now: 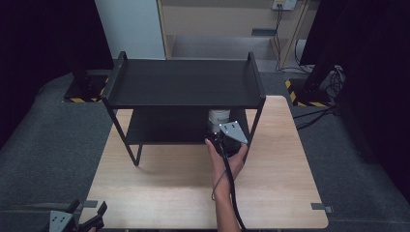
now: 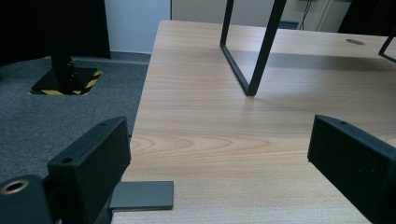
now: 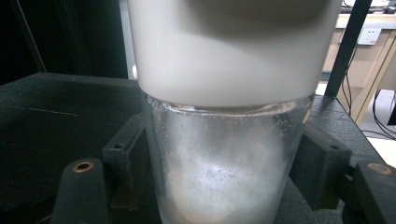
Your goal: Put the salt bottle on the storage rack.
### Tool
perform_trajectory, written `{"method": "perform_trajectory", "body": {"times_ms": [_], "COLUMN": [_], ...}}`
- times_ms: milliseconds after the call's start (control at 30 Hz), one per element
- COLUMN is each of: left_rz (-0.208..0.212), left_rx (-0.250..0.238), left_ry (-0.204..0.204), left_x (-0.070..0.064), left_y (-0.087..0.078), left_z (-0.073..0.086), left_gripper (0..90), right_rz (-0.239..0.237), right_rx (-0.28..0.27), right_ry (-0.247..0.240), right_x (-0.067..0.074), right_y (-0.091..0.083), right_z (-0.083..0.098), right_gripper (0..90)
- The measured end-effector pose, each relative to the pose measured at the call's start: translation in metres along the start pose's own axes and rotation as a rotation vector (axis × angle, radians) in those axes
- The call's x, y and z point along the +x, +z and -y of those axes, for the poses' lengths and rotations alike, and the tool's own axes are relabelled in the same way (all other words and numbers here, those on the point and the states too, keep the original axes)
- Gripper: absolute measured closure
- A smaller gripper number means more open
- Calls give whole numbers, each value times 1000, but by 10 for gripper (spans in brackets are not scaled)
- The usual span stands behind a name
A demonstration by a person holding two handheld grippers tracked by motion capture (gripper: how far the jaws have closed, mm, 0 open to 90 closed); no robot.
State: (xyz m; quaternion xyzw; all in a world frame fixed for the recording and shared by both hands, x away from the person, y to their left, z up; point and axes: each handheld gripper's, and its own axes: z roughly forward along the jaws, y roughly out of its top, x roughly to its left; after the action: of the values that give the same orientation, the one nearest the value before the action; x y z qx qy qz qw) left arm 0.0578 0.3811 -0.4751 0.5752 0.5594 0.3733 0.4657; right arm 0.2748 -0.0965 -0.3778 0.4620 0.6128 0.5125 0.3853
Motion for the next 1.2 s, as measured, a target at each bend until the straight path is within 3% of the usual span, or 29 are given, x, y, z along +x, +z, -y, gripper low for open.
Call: {"method": "perform_trajectory", "body": {"times_ms": [167, 267, 433, 1200], "left_rz": [1, -1, 0, 4], "left_rx": [-1, -2, -2, -5], "left_ry": [0, -3, -5, 0], "left_x": [0, 1, 1, 1], "left_y": [-1, -2, -2, -4], "left_z": [0, 0, 0, 0], "left_gripper": [45, 45, 45, 46], "right_rz": [1, 19, 27, 42], "right_rx": [-8, -41, -45, -70], "right_ry": [5, 0, 9, -17], "right_x": [0, 3, 2, 10], "right_y": [0, 0, -1, -10], "right_z": [2, 6, 4, 13], "right_gripper": [297, 211, 141, 35]}}
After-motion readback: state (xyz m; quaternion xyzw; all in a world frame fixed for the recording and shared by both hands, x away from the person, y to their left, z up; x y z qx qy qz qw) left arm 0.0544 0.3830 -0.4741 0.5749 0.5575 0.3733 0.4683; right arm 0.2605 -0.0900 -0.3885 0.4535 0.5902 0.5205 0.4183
